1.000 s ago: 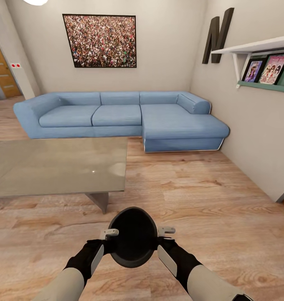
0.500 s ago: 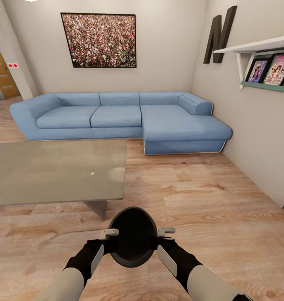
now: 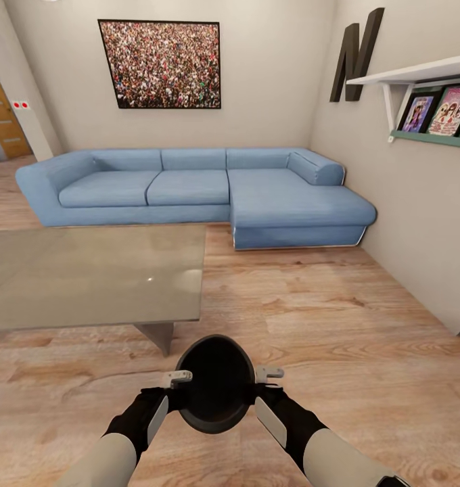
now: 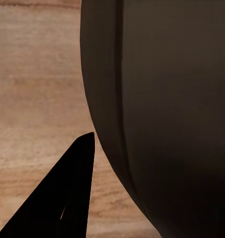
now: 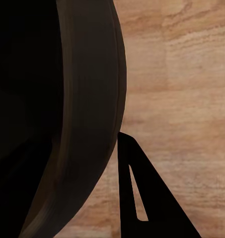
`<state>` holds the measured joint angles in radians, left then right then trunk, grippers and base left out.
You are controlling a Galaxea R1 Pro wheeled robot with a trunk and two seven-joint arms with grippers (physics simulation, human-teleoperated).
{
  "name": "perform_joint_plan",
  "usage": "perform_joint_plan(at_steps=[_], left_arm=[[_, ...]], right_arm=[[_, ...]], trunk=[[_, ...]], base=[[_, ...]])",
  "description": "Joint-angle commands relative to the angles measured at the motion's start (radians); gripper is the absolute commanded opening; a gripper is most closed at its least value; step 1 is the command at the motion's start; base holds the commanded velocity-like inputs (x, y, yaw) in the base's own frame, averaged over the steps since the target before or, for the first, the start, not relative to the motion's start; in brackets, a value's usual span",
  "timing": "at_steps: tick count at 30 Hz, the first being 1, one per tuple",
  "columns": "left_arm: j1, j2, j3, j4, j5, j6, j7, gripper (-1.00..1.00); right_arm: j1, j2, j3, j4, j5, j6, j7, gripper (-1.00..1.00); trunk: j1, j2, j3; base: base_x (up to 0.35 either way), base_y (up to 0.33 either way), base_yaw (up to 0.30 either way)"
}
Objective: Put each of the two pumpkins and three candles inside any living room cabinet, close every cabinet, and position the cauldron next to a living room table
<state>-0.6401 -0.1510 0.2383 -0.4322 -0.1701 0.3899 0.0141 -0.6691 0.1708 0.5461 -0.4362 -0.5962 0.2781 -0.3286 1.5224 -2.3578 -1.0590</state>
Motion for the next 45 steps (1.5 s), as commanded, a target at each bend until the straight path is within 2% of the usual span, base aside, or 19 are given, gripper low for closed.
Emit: perform_joint_plan(at_steps=[1, 20, 42, 45], left_arm=[[-0.001, -0.001, 0.013, 0.003, 0.026, 0.000, 0.000, -1.00], [-0.001, -0.001, 0.013, 0.003, 0.026, 0.000, 0.000, -1.00], [-0.001, -0.001, 0.013, 0.003, 0.027, 0.000, 0.000, -1.00], [-0.001, -0.001, 0.013, 0.003, 0.026, 0.000, 0.000, -1.00]], right_arm=[[0.000, 0.004, 0.061, -0.006, 0.001, -0.056, 0.022, -1.00], [0.000, 0.004, 0.060, -0.006, 0.000, -0.056, 0.022, -1.00], [0.000, 0.004, 0.060, -0.006, -0.001, -0.056, 0.022, -1.00], [0.000, 0.004, 0.060, -0.006, -0.001, -0.056, 0.022, -1.00]], trunk=[[0.004, -0.007, -0.003], [0.077, -0.140, -0.063], [0.087, -0.147, -0.147], [0.087, -0.147, -0.147]], base=[[0.000, 0.000, 0.000], [0.000, 0.000, 0.000], [0.000, 0.000, 0.000], [0.000, 0.000, 0.000]])
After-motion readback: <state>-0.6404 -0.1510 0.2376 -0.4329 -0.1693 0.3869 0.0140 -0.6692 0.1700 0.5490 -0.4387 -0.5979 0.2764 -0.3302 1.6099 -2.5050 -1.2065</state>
